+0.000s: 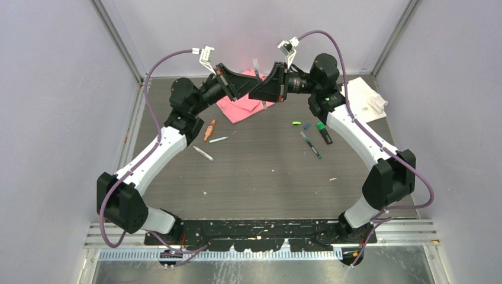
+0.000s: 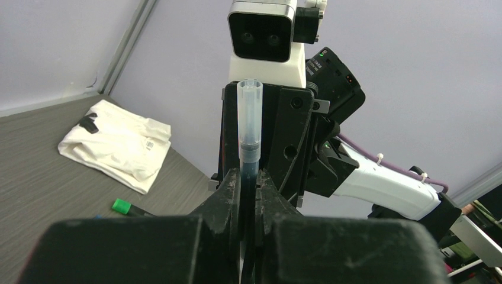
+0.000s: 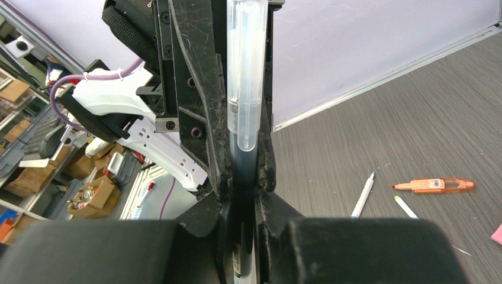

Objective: Insert the pens into the pen caps
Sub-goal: Press the pen cap onto the pen.

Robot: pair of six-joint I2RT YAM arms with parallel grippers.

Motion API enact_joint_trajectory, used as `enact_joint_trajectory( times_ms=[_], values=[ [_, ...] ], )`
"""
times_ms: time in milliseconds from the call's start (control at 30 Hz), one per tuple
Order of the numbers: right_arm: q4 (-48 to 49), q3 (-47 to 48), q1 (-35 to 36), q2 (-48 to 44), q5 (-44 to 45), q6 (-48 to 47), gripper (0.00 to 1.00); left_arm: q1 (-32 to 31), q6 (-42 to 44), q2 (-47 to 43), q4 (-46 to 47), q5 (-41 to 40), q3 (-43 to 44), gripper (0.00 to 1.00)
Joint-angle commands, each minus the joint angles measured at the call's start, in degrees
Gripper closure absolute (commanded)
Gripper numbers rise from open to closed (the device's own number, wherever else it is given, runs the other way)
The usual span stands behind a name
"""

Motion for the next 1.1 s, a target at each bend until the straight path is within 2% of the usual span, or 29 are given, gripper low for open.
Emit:
enact_joint_trajectory(
  times_ms=[0, 67, 200, 400, 700, 800, 900, 1033, 1067],
  values=[
    [2.5, 0.4, 0.5, -1.5, -0.4, 0.8, 0.67, -0.7, 1.3, -2.7, 4.4, -4.0, 0.5, 0.99],
    [3.9, -0.5, 0.5, -1.7, -0.4, 1.9, 0.59, -0.7, 1.4, -3.4, 5.3, -5.9, 0.0, 0.99],
    [5.3, -1.3, 0.8, -1.9, -0.3, 3.2, 0.51, -0.7, 0.4, -3.6, 7.3, -7.5, -0.4, 0.99],
    [8.3, -1.7, 1.4, -1.8, 0.9, 5.4, 0.52, -1.1, -0.8, -3.1, 8.3, -7.5, -0.5, 1.00],
    [12.0, -1.5, 1.9, -1.5, 2.3, 8.6, 0.65, -1.2, -1.0, -3.3, 8.4, -8.0, -1.6, 0.99],
    [11.6, -1.2, 2.3, -1.4, 2.3, 8.6, 0.78, -1.2, -1.0, -3.2, 8.5, -8.2, -1.6, 0.99],
    [10.9, -1.1, 2.5, -1.4, 1.8, 8.3, 0.96, -1.3, -1.1, -3.3, 8.7, -8.4, -1.6, 1.00],
    [10.3, -1.1, 2.6, -1.5, 0.6, 7.9, 0.99, -1.3, -1.4, -4.0, 9.4, -9.1, -2.4, 0.98],
    [10.5, -1.0, 2.5, -1.5, 0.4, 8.0, 0.99, -1.3, -1.6, -4.4, 9.5, -9.3, -2.9, 0.93]
  ],
)
